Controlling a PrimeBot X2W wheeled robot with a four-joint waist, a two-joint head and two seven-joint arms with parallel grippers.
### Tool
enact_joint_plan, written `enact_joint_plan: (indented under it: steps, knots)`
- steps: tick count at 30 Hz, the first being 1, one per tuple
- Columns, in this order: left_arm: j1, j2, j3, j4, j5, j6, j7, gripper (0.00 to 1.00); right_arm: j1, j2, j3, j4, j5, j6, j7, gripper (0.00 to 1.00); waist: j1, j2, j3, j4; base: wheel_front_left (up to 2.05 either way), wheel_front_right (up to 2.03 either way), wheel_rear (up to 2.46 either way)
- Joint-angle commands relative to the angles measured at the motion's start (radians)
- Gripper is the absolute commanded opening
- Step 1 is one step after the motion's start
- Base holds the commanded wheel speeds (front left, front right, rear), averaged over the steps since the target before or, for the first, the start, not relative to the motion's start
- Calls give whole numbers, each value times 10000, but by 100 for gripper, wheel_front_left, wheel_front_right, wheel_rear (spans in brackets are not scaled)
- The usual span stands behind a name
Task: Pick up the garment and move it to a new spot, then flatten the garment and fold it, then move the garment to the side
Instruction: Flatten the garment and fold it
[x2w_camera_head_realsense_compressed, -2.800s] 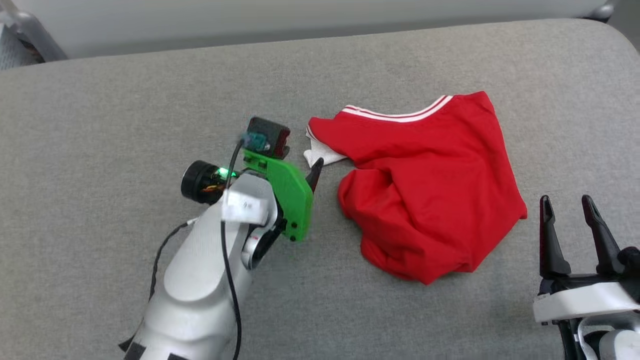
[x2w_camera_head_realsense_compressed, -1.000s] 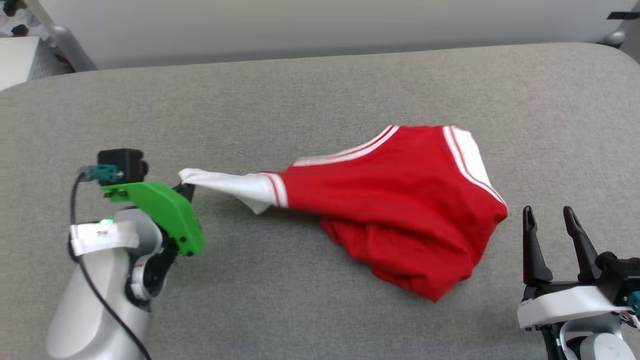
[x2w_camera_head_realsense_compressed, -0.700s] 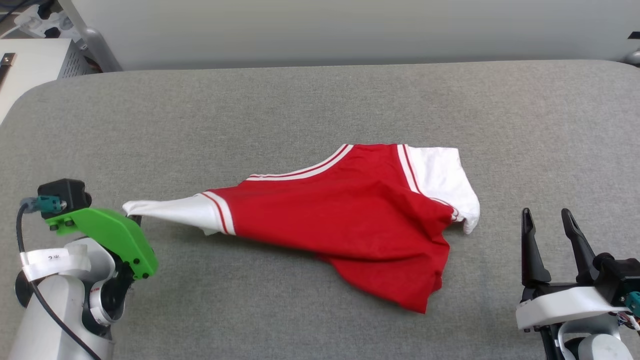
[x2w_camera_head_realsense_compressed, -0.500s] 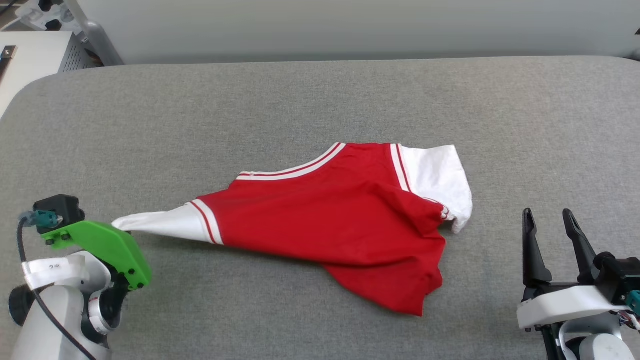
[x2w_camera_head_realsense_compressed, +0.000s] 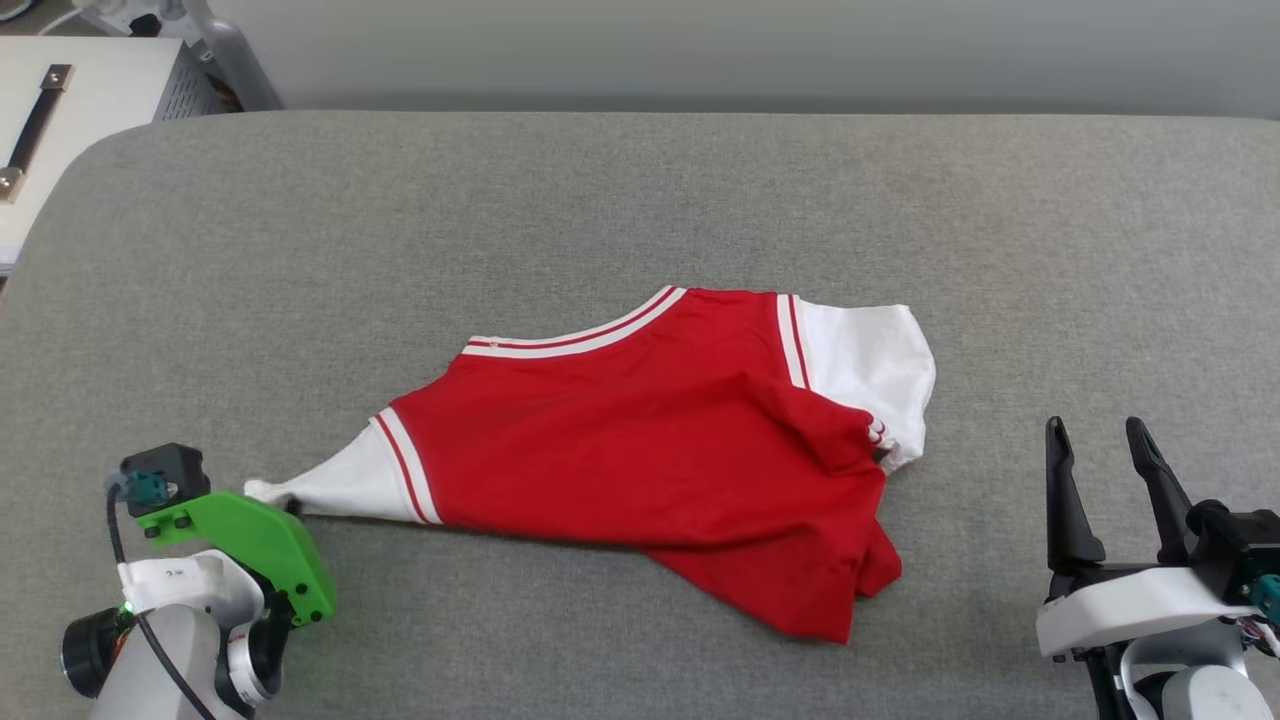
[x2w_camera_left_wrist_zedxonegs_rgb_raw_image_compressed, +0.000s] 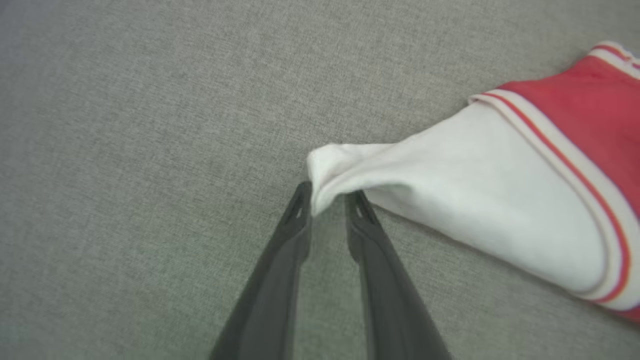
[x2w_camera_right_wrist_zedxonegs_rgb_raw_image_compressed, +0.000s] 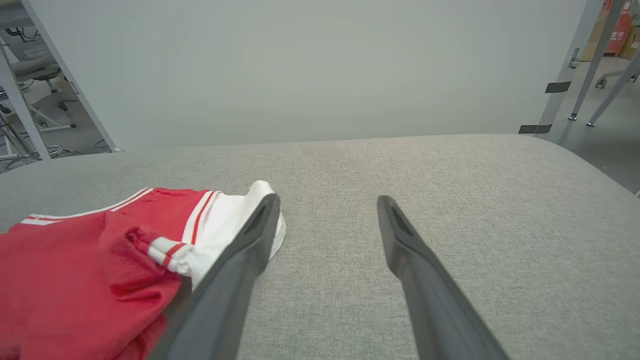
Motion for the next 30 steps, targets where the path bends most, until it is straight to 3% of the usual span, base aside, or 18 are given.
enact_joint_plan:
  steps: [1,7,12,17,26,30]
  knots:
    - [-179,-54,-64,11,166,-72,-263,100,-98,31,-19,21,-90,-9,24,100,0,0,-172,141,0,0,0]
    - [-207,-173,-478,-667,861,-248,-2165,100,89,28,-126,44,-67,-9,61,100,0,0,-698,410,0,0,0]
    - [40,-275,-968,-1498,1169,-998,-3861,100,268,39,-195,1,-43,-9,110,100,0,0,-990,561,0,0,0]
    - [484,-463,-1358,-2005,1622,-1347,-5647,100,452,53,-236,-53,-67,-9,144,100,0,0,-1191,647,0,0,0]
    - [1333,-1283,-1418,-3088,2277,-1632,-6066,100,606,-65,-236,-275,-192,-9,398,100,0,0,-1167,904,0,0,0]
    - [1296,-1623,-1373,-3278,2608,-1895,-6069,100,390,-552,-64,-406,-299,-9,1320,100,0,0,-959,1204,0,0,0]
